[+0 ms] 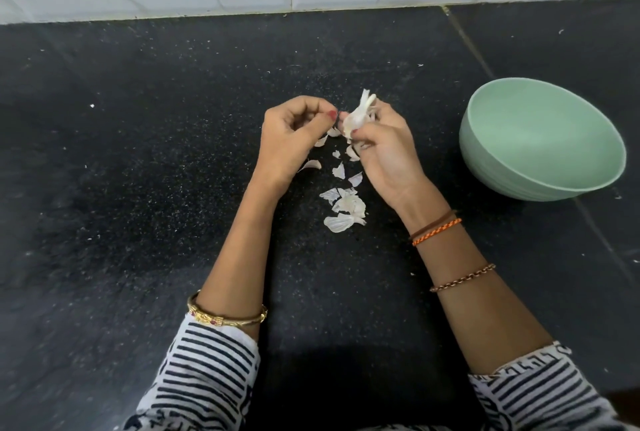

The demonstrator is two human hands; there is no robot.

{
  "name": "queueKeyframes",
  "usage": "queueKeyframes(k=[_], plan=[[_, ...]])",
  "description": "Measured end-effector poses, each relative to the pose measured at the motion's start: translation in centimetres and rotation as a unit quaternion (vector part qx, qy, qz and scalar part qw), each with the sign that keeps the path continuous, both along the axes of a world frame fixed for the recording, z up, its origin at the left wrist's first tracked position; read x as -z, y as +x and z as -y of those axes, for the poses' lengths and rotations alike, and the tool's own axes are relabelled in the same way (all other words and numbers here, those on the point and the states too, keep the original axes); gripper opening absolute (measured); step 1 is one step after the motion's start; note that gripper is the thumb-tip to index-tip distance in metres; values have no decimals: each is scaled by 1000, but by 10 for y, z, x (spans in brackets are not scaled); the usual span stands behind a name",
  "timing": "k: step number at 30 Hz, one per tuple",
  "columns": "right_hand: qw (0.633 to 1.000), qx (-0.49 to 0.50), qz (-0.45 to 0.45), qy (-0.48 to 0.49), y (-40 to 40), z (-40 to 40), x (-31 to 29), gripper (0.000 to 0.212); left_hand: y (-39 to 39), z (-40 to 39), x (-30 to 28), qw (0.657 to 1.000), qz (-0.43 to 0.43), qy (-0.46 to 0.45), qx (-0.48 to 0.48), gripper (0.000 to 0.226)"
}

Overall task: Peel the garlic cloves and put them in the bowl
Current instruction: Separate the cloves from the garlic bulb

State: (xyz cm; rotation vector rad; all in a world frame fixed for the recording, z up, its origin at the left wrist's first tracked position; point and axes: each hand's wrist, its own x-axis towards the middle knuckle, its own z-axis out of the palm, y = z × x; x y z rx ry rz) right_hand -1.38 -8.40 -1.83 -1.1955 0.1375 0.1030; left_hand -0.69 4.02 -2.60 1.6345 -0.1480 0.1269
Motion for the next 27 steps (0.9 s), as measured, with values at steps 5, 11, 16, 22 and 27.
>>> queueKeyframes(k=[5, 11, 16, 22, 27], plan=[[999, 6, 47, -9, 0, 4, 4, 35, -1, 3, 1, 999, -3, -14, 35, 11], [997, 27, 67, -34, -2, 8, 9, 26, 1, 3, 4, 1000, -14, 0, 24, 14], [994, 41, 93, -40, -2, 9, 9, 25, 1, 2, 2, 999, -23, -29, 4, 14], [990, 60, 101, -79, -1, 12, 12, 24, 0, 4, 1, 993, -49, -102, 39, 15], [980, 64, 138, -129, -2, 7, 16, 25, -2, 12, 3, 994, -8, -109, -20, 12]])
